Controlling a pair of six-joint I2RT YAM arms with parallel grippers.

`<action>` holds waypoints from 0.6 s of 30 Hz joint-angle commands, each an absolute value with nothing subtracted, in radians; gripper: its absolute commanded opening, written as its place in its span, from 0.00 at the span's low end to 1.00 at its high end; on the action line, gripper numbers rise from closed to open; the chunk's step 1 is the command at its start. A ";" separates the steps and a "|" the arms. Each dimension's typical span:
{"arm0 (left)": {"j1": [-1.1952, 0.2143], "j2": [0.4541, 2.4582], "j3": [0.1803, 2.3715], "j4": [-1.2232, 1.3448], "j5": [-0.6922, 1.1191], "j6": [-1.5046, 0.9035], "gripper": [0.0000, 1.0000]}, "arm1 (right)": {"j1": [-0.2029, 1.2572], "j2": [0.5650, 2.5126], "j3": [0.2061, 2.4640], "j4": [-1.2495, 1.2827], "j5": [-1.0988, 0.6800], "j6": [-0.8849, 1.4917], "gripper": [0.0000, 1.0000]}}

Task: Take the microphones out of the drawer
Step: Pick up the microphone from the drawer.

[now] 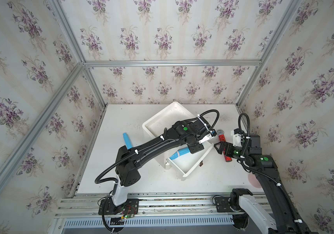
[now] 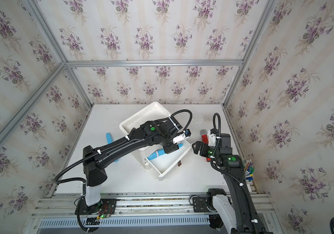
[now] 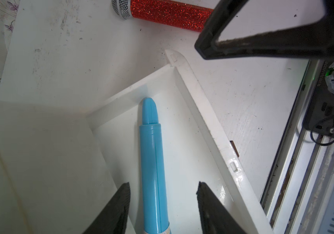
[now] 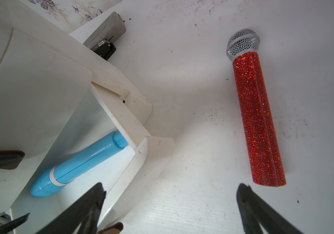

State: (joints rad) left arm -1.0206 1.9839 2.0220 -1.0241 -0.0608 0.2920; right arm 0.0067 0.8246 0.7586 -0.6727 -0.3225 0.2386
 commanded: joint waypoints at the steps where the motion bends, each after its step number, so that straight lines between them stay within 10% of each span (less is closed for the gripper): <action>1: -1.019 1.997 2.033 -0.994 -0.073 0.343 0.56 | 0.008 0.825 0.760 -0.658 -0.294 0.252 1.00; 18: -0.999 2.104 2.003 -0.943 -0.007 0.397 0.56 | 0.008 0.828 0.752 -0.657 -0.283 0.259 1.00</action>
State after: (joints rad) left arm -1.0000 2.0937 1.9961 -0.9485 -0.0128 0.3794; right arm 0.0067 0.8265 0.7513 -0.6724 -0.2985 0.2554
